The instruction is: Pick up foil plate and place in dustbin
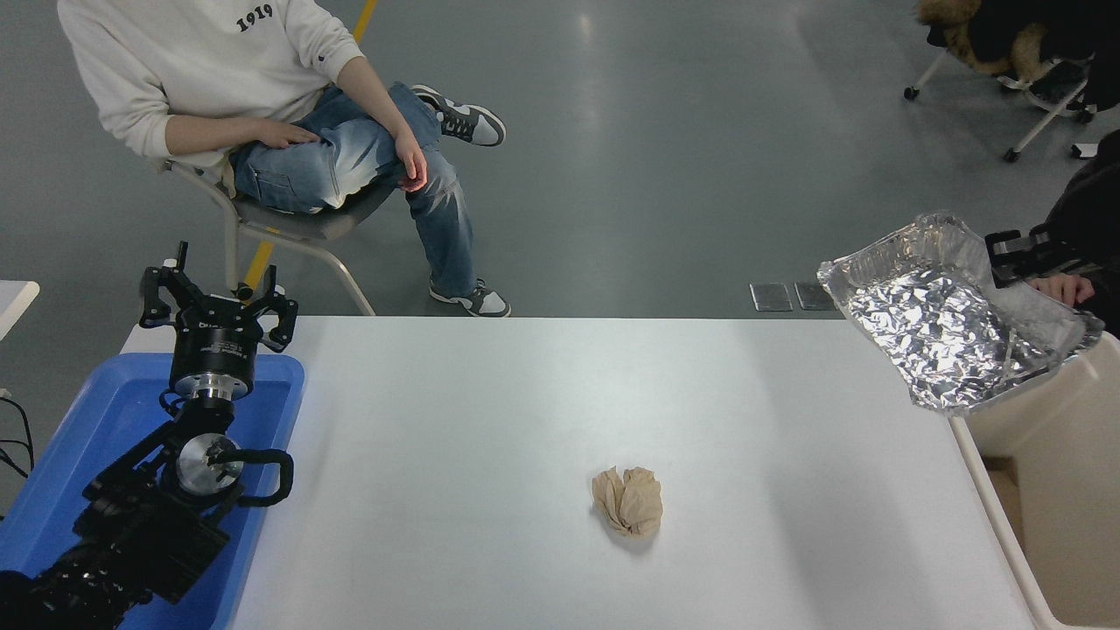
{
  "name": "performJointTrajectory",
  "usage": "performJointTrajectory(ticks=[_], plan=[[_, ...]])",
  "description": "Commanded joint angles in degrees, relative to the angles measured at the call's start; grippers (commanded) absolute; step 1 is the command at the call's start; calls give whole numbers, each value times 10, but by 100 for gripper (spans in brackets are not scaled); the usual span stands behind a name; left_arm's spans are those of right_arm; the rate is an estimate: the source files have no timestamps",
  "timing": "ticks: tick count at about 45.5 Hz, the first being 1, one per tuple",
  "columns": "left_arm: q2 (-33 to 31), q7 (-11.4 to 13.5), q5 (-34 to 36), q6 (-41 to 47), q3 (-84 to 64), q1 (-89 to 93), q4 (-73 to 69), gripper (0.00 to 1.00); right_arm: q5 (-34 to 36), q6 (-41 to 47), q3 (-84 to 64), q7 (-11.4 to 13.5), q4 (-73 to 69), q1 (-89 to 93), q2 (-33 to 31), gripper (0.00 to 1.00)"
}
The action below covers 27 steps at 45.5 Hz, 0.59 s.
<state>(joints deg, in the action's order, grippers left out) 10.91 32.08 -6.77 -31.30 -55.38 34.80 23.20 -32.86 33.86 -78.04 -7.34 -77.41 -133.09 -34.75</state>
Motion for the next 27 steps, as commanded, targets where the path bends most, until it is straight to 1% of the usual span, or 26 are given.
performJointTrajectory(ticks=[1,5,8,12,15,19,21,23,27], plan=[[0,0,0,0,0,0,0,99,-10,22,-36,-6,8,-31,-2,0],[0,0,0,0,0,0,-1,99,-33,15,-56,-6,45,-21,-16,0],[0,0,0,0,0,0,0,99,-61,9,-61,-7,85,3,-51,0],[0,0,0,0,0,0,0,99,-116,-16,-59,-8,148,52,-95,0],[0,0,-1,0,0,0,0,99,-160,-69,-58,-17,205,112,-124,0],[0,0,-1,0,0,0,0,99,-204,-179,-56,-42,296,228,-156,0],[0,0,-1,0,0,0,0,99,-202,-220,-55,-50,349,287,-162,0],[0,0,-1,0,0,0,0,99,-194,-246,-43,-51,398,348,-168,0],[0,0,-1,0,0,0,0,99,-134,-262,27,-51,451,461,-177,0]])
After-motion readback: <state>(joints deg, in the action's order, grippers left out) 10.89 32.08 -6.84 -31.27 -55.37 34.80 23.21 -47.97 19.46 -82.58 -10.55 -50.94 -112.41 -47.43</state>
